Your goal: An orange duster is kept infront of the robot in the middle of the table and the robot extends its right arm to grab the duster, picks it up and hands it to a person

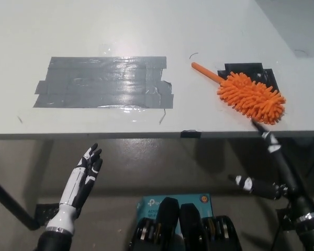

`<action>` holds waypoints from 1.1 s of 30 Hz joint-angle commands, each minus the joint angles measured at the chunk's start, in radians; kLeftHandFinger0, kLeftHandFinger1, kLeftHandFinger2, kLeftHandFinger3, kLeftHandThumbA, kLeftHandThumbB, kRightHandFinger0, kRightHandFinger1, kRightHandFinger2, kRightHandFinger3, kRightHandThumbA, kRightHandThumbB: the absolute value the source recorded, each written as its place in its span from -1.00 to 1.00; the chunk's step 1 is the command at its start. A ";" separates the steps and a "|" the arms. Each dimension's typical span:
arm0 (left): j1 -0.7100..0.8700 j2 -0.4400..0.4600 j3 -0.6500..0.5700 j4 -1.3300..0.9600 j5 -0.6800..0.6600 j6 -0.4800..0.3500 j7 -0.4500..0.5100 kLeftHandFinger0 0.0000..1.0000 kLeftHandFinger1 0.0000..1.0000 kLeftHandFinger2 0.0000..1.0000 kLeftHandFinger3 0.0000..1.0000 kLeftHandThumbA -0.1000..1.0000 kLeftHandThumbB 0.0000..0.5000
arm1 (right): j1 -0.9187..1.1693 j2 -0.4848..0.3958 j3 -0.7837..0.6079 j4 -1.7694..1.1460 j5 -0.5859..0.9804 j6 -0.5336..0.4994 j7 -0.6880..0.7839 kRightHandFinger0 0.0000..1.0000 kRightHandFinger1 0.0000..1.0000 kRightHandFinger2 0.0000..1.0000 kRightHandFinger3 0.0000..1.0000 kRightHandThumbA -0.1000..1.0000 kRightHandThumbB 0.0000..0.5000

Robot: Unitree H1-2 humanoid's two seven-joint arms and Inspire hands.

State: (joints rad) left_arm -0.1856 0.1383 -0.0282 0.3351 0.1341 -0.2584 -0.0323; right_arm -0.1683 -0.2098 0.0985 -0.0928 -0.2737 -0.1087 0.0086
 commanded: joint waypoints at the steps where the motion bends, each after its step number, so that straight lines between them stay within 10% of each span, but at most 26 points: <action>1: -0.005 -0.002 0.000 -0.004 0.011 -0.053 0.026 1.00 1.00 1.00 1.00 0.86 -0.33 | -0.118 -0.037 -0.044 -0.184 -0.086 0.172 0.035 1.00 1.00 1.00 1.00 1.00 0.17; 13: -0.003 -0.008 0.005 -0.006 0.017 -0.056 0.030 1.00 1.00 1.00 1.00 0.87 -0.30 | -0.497 -0.129 0.014 0.055 -0.203 0.459 0.140 1.00 1.00 1.00 1.00 1.00 0.27; 33: -0.017 -0.003 0.004 -0.027 0.016 -0.036 0.015 1.00 1.00 1.00 1.00 0.85 -0.34 | -0.730 -0.056 0.141 0.609 -0.229 0.518 0.131 1.00 1.00 1.00 1.00 1.00 0.54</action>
State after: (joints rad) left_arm -0.1819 0.1264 -0.0270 0.3366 0.1454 -0.2639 -0.0325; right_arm -0.8204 -0.2846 0.2322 0.4773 -0.5071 0.3783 0.1298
